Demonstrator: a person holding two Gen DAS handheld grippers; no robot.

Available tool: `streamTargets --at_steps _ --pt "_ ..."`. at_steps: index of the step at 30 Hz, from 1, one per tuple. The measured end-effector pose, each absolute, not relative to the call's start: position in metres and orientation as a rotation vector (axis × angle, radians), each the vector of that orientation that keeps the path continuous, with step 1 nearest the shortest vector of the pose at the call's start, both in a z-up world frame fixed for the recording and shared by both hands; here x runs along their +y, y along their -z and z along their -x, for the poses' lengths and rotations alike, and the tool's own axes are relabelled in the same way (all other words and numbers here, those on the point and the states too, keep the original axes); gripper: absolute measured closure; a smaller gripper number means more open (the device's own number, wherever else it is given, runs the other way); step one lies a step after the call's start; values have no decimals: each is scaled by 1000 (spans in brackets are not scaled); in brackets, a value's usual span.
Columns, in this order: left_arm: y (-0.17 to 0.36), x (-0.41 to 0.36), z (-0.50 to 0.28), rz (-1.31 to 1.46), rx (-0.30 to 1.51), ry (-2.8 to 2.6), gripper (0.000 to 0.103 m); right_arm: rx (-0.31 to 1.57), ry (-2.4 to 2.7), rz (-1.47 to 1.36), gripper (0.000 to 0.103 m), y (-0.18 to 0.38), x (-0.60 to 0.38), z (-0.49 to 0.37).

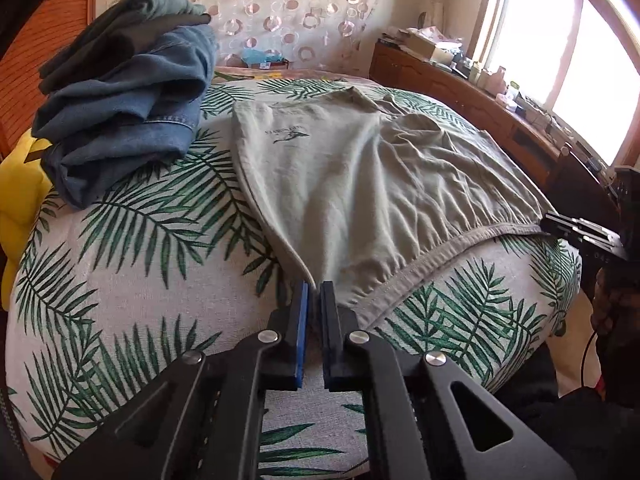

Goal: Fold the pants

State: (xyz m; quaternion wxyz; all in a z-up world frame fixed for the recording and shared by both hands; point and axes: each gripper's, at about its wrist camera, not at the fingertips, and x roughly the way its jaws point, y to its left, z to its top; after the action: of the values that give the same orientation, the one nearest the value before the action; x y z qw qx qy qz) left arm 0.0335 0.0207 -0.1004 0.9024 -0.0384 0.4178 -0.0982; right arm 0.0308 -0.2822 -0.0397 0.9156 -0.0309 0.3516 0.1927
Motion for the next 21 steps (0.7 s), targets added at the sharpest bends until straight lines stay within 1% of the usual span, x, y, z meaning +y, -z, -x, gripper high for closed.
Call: streamTargets --at_steps 6,10,11,13,14,20,21 --pt "100 29 -32 76 865 186 99 727 -411 86 73 40 -276 -34" --pt "99 31 -32 72 865 180 99 708 -399 163 74 43 -265 -30" --pt "99 31 -32 71 864 178 99 704 -398 170 77 43 -265 -30" --pt "98 31 -32 71 864 180 99 702 -399 180 95 44 -264 -29" --pt "98 30 -32 71 863 179 99 712 -423 171 98 44 -265 -29" --pt "88 26 -27 75 841 200 98 728 -454 159 98 47 -263 -25" --pt "87 24 -27 72 838 203 95 729 -454 153 98 47 -264 -25"
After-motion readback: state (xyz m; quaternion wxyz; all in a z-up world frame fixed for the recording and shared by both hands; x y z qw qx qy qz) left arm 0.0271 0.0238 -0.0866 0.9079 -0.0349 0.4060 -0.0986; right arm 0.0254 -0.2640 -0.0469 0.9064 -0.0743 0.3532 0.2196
